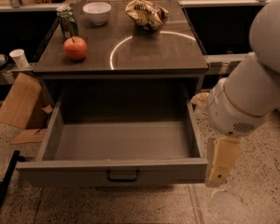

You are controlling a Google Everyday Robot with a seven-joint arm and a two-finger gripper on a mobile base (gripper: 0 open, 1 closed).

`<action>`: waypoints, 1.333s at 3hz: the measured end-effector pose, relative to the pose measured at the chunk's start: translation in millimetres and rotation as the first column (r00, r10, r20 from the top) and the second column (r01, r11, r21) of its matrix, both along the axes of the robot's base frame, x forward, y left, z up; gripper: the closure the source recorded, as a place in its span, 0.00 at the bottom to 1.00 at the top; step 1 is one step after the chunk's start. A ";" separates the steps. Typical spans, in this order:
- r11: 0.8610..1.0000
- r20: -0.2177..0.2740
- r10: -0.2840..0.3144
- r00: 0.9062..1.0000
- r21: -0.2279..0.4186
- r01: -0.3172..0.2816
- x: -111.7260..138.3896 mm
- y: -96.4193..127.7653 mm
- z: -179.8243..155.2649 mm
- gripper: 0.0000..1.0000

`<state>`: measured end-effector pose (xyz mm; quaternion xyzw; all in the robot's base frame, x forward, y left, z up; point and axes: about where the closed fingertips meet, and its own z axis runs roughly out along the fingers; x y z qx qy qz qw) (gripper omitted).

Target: Close top drawer

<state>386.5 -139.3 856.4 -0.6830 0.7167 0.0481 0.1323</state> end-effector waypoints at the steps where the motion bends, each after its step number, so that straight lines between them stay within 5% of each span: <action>1: 0.999 -0.024 0.042 0.999 0.030 -0.041 -13.3 19.6 -33.0 0.16; 2: 0.998 -0.044 0.051 0.998 0.042 -0.049 -23.9 30.2 -68.4 0.39; 4: 0.998 -0.045 0.059 0.997 0.024 -0.058 -26.9 31.7 -77.7 0.85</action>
Offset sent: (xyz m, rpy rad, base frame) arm -0.0362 0.0421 -0.1142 0.0579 0.0749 0.0579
